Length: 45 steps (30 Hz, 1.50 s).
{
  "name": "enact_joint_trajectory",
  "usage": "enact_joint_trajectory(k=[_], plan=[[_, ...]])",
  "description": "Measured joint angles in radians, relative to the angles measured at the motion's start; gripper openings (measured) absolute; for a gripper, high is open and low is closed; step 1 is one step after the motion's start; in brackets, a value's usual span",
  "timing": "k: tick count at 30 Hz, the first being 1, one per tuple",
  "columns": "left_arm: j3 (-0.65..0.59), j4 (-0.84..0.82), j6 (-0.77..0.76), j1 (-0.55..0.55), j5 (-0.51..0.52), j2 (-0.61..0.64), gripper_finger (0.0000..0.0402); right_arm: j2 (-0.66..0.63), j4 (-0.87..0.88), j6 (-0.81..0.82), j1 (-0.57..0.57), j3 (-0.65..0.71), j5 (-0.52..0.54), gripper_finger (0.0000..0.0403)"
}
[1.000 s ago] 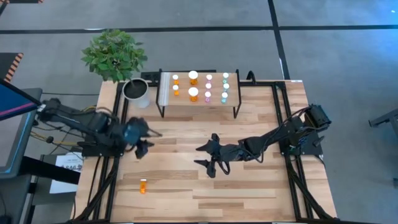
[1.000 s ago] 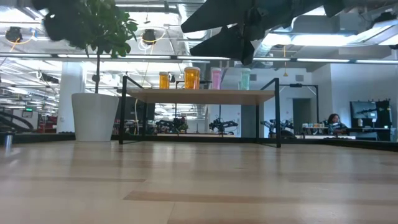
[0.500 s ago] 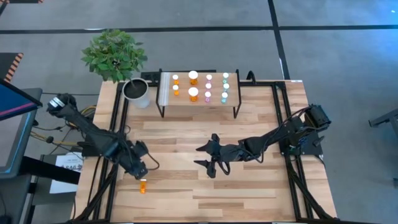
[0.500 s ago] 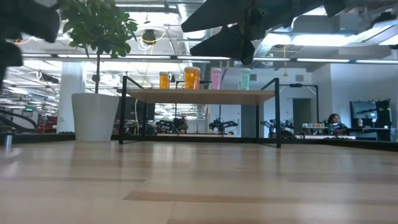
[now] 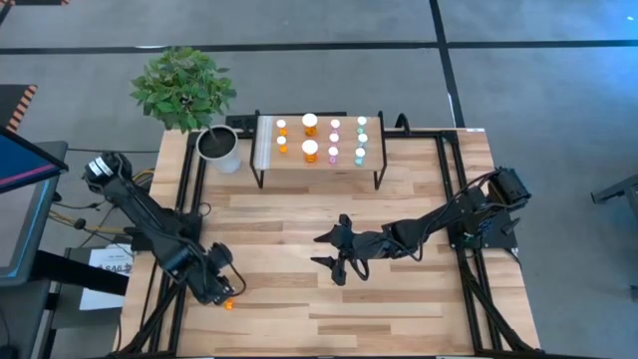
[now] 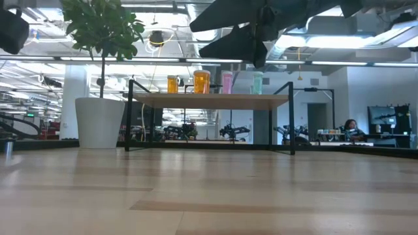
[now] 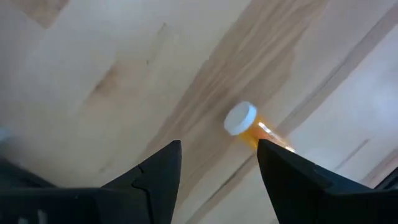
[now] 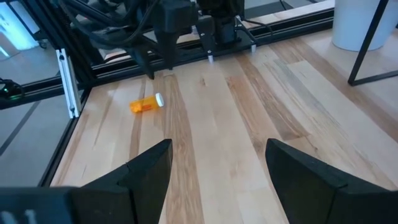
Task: Pick and place medicine bottles onto shelf by color
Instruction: Put the small orange pill bottle on the shelf aligned with the other small orange pill bottles
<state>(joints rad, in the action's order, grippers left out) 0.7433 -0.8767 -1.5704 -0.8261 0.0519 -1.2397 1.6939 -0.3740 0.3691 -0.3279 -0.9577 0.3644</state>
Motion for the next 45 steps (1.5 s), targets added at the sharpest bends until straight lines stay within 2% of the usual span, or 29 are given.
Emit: enact_joint_trajectory(k=[8, 12, 25, 45], plan=[[0.000, 0.088, -0.021, -0.009, 0.020, -0.039, 0.0197, 0.000, 0.000, 0.000, -0.001, 0.000, 0.000, 0.0282], [0.000, 0.157, 0.039, -0.019, -0.003, -0.057, 0.0203, 0.000, 0.000, -0.001, -0.006, 0.000, 0.000, 0.0282], [-0.011, 0.157, -0.049, -0.019, 0.051, -0.057, 0.0280, 0.000, -0.001, -0.002, -0.006, 0.000, 0.000, 0.0282], [-0.012, 0.137, -0.182, -0.019, 0.089, -0.057, 0.0284, 0.000, -0.001, -0.003, -0.006, 0.000, 0.000, 0.0282]])
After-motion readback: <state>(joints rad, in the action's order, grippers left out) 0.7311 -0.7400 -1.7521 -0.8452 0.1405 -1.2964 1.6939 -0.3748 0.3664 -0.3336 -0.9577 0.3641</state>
